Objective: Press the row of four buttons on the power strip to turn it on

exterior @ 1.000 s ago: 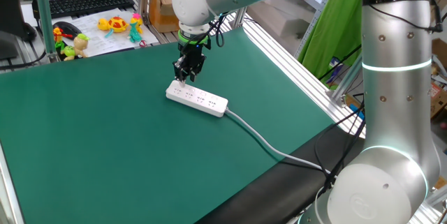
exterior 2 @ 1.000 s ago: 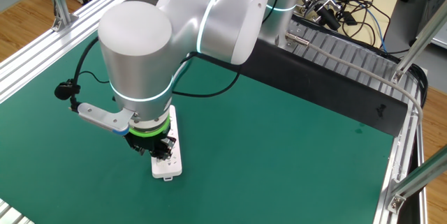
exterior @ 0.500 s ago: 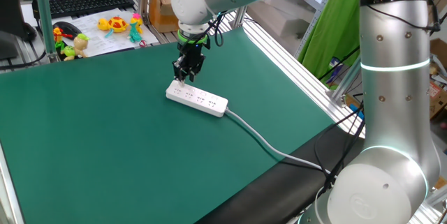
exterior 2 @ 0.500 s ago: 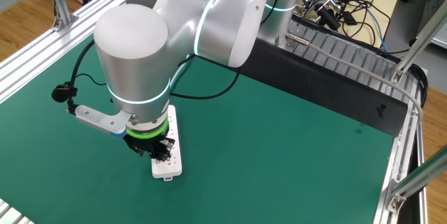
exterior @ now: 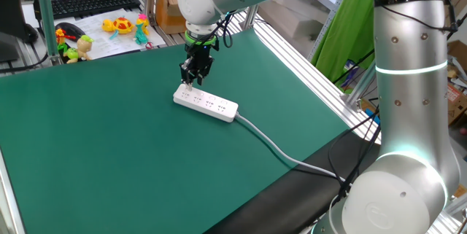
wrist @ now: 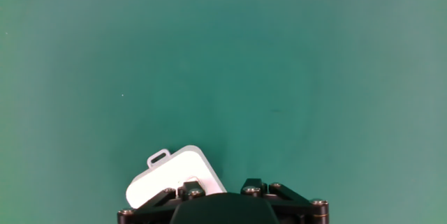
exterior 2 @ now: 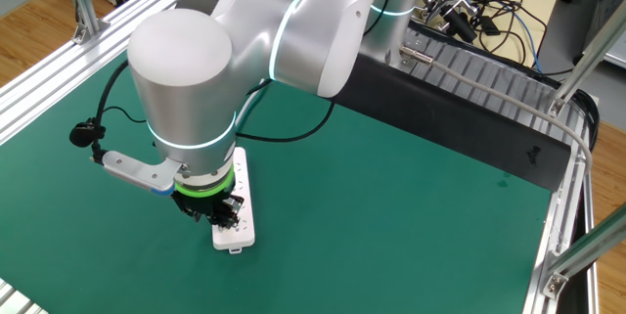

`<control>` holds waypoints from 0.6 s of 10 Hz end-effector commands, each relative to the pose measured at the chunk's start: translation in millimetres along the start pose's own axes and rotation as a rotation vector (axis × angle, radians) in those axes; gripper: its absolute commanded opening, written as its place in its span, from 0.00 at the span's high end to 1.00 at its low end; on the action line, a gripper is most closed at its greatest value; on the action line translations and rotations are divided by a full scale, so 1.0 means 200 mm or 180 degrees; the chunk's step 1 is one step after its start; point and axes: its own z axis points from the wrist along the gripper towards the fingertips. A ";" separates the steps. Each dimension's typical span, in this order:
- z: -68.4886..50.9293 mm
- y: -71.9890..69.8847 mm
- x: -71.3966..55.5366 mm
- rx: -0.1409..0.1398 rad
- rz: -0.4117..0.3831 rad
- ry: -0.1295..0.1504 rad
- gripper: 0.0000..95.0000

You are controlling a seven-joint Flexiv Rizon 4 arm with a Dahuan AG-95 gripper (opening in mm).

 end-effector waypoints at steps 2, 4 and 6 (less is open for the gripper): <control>0.03 0.00 0.00 0.0001 0.0003 0.0006 0.60; 0.02 -0.01 0.01 0.0001 0.0014 0.0010 0.60; -0.01 -0.02 0.04 0.0000 0.0023 0.0011 0.60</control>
